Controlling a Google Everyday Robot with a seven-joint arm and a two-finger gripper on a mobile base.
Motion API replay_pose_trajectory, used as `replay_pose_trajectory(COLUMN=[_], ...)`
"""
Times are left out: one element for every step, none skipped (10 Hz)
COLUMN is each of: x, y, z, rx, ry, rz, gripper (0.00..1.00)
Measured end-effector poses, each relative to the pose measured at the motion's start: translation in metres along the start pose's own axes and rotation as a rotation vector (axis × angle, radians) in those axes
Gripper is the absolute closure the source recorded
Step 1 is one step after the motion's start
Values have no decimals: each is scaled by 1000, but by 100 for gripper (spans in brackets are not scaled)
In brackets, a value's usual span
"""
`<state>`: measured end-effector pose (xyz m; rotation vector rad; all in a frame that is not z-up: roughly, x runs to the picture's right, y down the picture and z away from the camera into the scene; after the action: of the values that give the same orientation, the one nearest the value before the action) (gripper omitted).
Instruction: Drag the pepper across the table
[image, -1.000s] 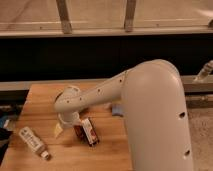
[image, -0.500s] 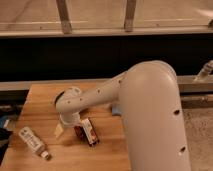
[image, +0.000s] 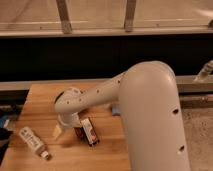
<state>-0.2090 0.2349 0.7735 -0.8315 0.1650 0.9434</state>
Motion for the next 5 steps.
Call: replay_pose_trajectory(x=[1,1,1,1,0], y=[1,1,0,-2,-4], z=[3,7,11,14,17], rx=[-6,-14,-17,-17,-8], ry=[4,11,17,21,25], rz=[0,2,5,8,5], gripper=[20,20,20,21,27])
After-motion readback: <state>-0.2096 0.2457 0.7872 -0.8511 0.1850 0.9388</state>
